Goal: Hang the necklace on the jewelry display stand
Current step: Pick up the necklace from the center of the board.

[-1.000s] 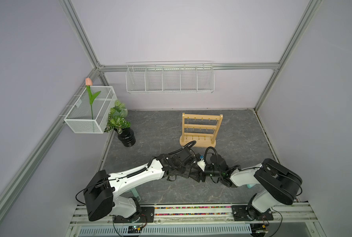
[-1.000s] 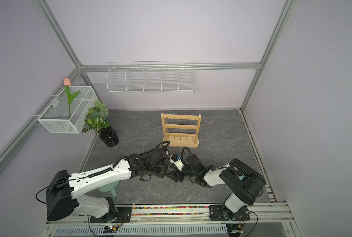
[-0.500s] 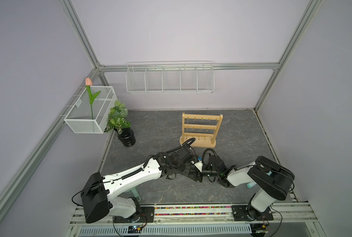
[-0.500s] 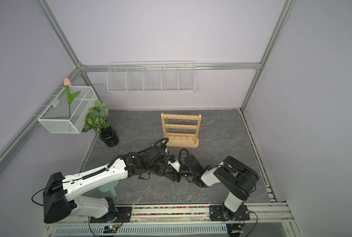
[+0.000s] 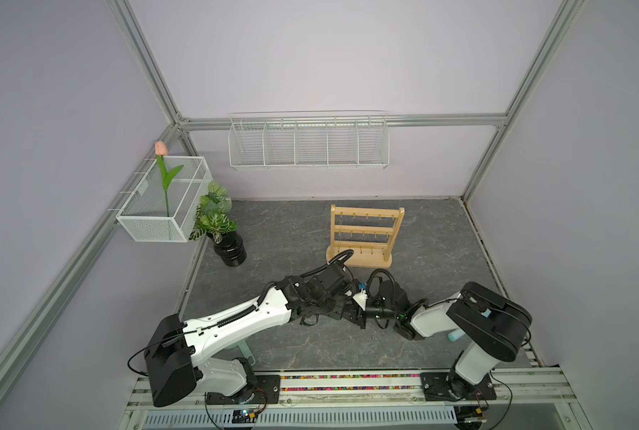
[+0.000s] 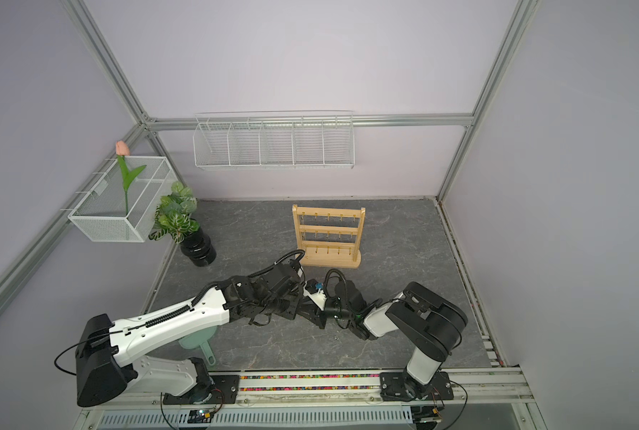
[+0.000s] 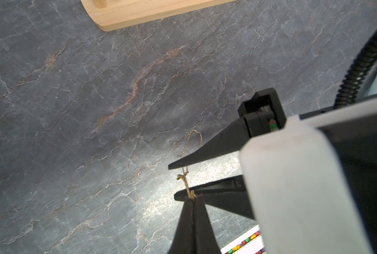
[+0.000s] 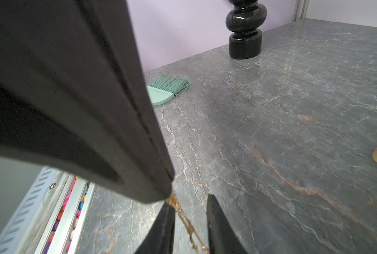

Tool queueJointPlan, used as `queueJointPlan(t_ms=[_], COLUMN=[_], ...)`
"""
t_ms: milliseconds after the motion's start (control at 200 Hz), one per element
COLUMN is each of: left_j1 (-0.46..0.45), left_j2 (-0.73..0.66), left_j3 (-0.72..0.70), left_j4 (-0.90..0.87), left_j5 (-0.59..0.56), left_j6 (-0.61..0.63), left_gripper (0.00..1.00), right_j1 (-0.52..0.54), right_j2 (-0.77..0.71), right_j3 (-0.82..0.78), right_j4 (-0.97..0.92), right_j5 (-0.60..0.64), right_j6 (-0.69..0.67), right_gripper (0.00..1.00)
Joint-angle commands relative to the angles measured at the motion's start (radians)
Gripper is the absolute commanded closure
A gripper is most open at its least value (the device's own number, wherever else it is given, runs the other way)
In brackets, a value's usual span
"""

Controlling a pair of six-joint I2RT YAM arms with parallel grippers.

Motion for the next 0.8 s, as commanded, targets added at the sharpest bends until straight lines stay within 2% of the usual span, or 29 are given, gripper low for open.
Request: queueJointPlan(t_ms=[0, 160, 390, 555, 795], left_j1=[0.006, 0.008, 0.013, 0.018, 0.029], left_j2=[-0.016, -0.015, -0.013, -0.007, 0.032], left_j3=[0.029, 0.022, 0.018, 0.014, 0.03], left_j4=[-0.015, -0.012, -0.014, -0.012, -0.006], left_j5=[-0.02, -0.02, -0.026, -0.024, -0.002], left_j6=[0.001, -0.002, -0.005, -0.005, -0.031], left_gripper=[1.0, 1.0, 1.0, 1.0, 1.0], right_j1=[0.008, 0.007, 0.007, 0.007, 0.029], right_j2=[0.017, 0.012, 0.005, -0.001, -0.085], right_j3=[0.011, 0.009, 0.006, 0.004, 0.029], right_j4=[0.048, 0.049, 0.033, 0.023, -0.07], right_j5=[-0.019, -0.019, -0.028, -0.03, -0.063], right_j6=[-0.001, 0.003, 0.005, 0.006, 0.07], right_gripper=[0.79, 0.85, 0.87, 0.93, 0.93])
